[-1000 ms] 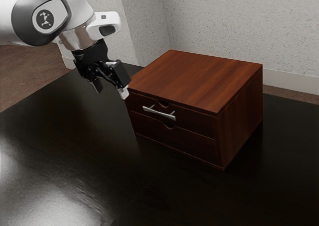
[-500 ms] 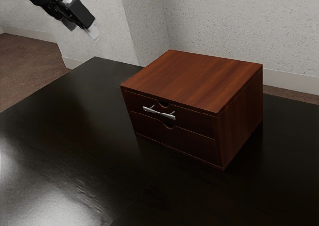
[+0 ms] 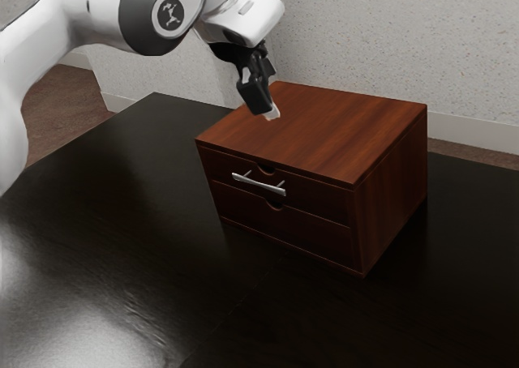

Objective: Pull the drawer handle with one arm to open the drawer

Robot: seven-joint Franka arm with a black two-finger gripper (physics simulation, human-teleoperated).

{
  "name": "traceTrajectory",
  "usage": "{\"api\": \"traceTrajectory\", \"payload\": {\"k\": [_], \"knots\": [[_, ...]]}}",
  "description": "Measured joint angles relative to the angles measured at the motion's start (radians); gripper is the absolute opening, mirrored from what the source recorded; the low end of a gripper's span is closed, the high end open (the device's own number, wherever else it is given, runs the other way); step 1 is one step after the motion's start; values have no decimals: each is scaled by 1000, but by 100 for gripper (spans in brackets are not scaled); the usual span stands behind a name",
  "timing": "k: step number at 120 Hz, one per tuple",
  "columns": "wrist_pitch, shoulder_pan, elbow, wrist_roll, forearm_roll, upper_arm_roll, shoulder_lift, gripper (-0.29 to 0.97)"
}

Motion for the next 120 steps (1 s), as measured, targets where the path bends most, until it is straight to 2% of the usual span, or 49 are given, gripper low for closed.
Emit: {"api": "traceTrajectory", "payload": {"k": [19, 33, 64, 85, 96, 112, 120], "knots": [[98, 75, 4, 176, -39, -3, 52, 64], [148, 86, 8, 289, -56, -5, 103, 61], [192, 174, 12, 489, -117, -47, 160, 56], [109, 193, 15, 603, -134, -45, 109, 55], [37, 196, 16, 651, -136, -39, 50, 55], [-74, 213, 5, 710, -135, -35, 33, 56], [-92, 213, -73, 735, -139, -36, -12, 56]]}}
